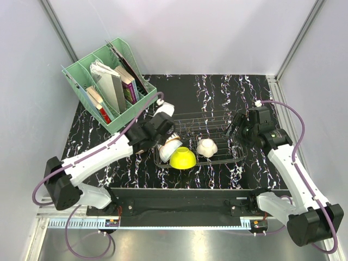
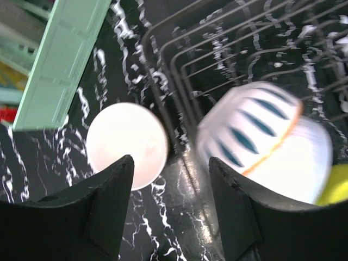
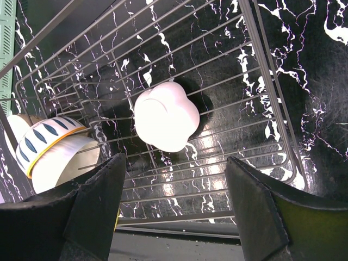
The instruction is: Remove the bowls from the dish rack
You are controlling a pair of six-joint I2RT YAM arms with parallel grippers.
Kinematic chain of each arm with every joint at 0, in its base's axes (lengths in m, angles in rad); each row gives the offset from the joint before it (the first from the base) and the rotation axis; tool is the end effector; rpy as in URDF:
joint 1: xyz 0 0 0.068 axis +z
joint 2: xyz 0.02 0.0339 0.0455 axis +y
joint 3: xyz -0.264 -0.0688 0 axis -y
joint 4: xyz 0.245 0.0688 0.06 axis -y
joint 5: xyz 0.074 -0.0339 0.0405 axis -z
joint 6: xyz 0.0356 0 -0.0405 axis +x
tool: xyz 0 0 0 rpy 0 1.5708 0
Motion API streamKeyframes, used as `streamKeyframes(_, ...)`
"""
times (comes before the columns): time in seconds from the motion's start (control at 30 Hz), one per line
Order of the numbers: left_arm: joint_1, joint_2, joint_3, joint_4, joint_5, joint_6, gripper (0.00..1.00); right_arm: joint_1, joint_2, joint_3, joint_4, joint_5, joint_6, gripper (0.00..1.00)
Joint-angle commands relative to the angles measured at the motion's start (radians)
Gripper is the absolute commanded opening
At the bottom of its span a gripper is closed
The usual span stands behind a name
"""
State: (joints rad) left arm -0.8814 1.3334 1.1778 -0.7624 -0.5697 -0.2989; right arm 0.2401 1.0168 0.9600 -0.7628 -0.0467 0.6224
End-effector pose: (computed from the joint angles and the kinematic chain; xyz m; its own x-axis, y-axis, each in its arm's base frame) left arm 0.1881 -0.1980 0.3088 -0.6129 0.3536 -0.7066 0.2730 0.9340 0.2306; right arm 0.1977 0.0501 0.3039 -0.7333 0.4200 -0.5346 0.1957 0.8835 0.4256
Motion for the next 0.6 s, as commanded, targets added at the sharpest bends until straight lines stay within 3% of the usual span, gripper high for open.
streamKeyframes(0.0, -0.050, 0.061, 0.082, 0.048, -0.038, 0.079, 0.62, 0.007, -0.009, -0.009, 0.030, -0.019, 0.005, 0.82)
streamKeyframes(0.57, -0.096, 0.124, 0.088, 0.072, 0.017, 0.172, 0.63, 0.007, -0.004, -0.049, 0.053, -0.025, 0.010, 0.83)
